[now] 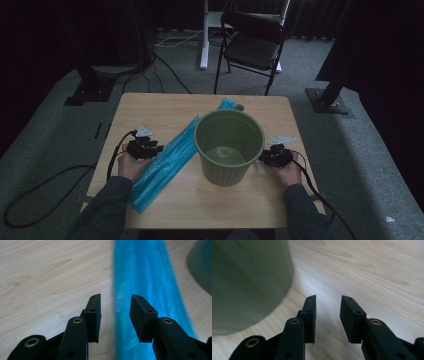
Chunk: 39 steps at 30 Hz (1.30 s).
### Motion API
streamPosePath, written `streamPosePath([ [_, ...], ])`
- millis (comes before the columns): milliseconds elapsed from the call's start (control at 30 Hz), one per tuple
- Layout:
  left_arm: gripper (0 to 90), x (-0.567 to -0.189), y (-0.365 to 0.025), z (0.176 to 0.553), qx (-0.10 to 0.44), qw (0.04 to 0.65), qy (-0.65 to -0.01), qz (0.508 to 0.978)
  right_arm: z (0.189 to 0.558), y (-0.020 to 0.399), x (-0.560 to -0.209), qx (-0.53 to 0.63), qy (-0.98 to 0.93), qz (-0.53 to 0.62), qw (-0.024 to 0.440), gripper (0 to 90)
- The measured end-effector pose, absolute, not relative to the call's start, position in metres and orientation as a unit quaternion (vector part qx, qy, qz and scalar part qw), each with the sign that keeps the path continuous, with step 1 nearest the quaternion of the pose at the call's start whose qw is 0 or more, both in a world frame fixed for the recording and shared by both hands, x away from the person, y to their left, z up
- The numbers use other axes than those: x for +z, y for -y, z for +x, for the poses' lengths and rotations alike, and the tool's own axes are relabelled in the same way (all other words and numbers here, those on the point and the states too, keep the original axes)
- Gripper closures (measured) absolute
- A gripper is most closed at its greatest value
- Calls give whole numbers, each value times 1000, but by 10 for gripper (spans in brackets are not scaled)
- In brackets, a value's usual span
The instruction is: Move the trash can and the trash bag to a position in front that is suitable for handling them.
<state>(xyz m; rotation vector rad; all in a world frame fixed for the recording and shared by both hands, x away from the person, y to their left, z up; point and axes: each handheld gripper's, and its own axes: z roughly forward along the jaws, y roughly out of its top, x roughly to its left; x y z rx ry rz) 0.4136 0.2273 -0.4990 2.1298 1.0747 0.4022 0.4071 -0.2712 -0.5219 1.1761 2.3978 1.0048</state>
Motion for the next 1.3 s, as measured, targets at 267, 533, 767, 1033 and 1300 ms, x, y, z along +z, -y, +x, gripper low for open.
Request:
streamPosePath([
  [267, 608, -488, -206, 409, 146, 380, -390, 826, 405, 265, -511, 382, -823, 396, 138, 747],
  [533, 609, -482, -179, 405, 132, 402, -368, 828, 405, 263, -505, 406, -813, 394, 137, 728],
  [767, 604, -481, -147, 402, 117, 407, -329, 844, 406, 256, -505, 412, -817, 381, 132, 711],
  [1033, 623, -488, -128, 404, 101, 402, -314, 854, 405, 251, -503, 413, -822, 371, 126, 717],
  [1300, 645, -490, -125, 402, 99, 401, -306, 858, 403, 250, -504, 417, -826, 361, 114, 757],
])
